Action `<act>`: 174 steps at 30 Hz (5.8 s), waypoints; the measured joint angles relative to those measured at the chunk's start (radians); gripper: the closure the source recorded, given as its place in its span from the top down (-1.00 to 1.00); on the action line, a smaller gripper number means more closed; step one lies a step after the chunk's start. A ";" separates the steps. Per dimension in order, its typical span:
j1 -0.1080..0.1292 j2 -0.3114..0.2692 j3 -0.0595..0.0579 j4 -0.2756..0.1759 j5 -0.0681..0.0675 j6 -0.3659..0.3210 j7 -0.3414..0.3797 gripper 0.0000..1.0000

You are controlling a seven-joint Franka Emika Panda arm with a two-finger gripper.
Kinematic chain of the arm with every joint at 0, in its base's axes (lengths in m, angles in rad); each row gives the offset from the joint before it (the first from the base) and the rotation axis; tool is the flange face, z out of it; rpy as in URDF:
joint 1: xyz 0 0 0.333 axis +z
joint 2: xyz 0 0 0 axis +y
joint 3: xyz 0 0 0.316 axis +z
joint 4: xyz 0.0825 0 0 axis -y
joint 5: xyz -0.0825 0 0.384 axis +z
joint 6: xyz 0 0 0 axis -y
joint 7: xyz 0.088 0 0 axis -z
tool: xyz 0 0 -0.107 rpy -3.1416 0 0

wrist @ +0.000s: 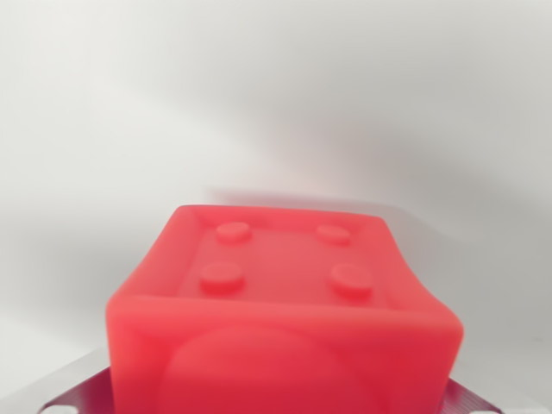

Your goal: Destack cube

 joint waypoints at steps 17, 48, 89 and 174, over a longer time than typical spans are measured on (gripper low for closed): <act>0.016 0.055 -0.016 0.017 0.000 0.039 0.000 -1.00; 0.018 0.059 -0.018 0.019 0.000 0.042 0.000 1.00; -0.001 -0.149 0.008 -0.026 0.026 -0.116 -0.018 1.00; -0.001 -0.598 0.013 0.112 0.086 -0.700 -0.063 1.00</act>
